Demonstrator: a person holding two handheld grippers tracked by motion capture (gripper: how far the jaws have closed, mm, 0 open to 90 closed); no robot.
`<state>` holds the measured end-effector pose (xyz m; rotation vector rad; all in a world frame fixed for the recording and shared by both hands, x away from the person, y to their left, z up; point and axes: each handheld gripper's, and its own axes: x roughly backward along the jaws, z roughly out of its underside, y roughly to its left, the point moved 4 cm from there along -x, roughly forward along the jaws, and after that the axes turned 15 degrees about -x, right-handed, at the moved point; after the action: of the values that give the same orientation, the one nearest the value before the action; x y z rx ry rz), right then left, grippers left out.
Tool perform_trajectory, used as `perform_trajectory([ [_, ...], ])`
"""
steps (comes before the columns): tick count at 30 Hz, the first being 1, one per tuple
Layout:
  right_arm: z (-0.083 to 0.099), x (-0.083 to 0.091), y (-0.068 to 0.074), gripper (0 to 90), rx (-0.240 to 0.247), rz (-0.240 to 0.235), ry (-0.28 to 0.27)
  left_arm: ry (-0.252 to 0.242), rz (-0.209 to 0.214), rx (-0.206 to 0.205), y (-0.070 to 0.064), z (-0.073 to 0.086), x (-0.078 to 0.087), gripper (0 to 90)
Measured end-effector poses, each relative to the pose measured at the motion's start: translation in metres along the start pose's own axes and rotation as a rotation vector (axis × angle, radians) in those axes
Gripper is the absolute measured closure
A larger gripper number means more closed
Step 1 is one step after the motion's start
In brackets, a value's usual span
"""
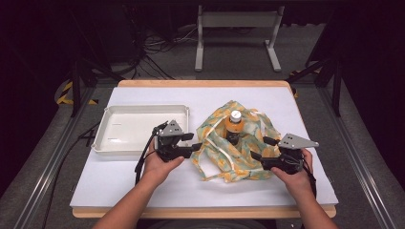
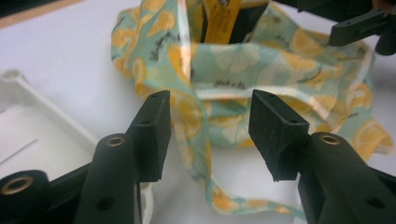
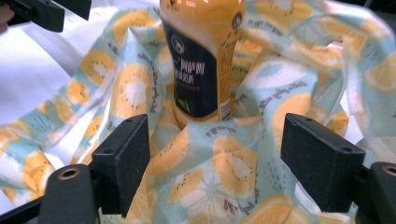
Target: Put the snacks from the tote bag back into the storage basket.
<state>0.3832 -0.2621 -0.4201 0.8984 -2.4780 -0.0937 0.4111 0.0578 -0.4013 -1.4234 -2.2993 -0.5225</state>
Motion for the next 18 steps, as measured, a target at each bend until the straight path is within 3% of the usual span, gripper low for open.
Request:
perform_trajectory([
  [2, -0.001, 0.002, 0.000, 28.3, -0.004, -0.012, -0.009, -0.007, 0.004, -0.005, 0.000, -0.002, 0.000, 47.1],
  [8, -0.003, 0.006, -0.001, 31.8, -0.002, -0.031, -0.035, -0.097, 0.024, -0.003, 0.003, -0.017, 0.002, 43.9],
  [11, -0.002, 0.007, -0.002, 33.1, 0.004, -0.028, -0.038, -0.110, 0.029, -0.021, 0.006, -0.024, -0.002, 42.1],
  [18, 0.000, 0.006, -0.008, 35.1, -0.002, -0.015, -0.034, -0.147, 0.036, -0.022, 0.012, -0.038, -0.008, 38.0],
])
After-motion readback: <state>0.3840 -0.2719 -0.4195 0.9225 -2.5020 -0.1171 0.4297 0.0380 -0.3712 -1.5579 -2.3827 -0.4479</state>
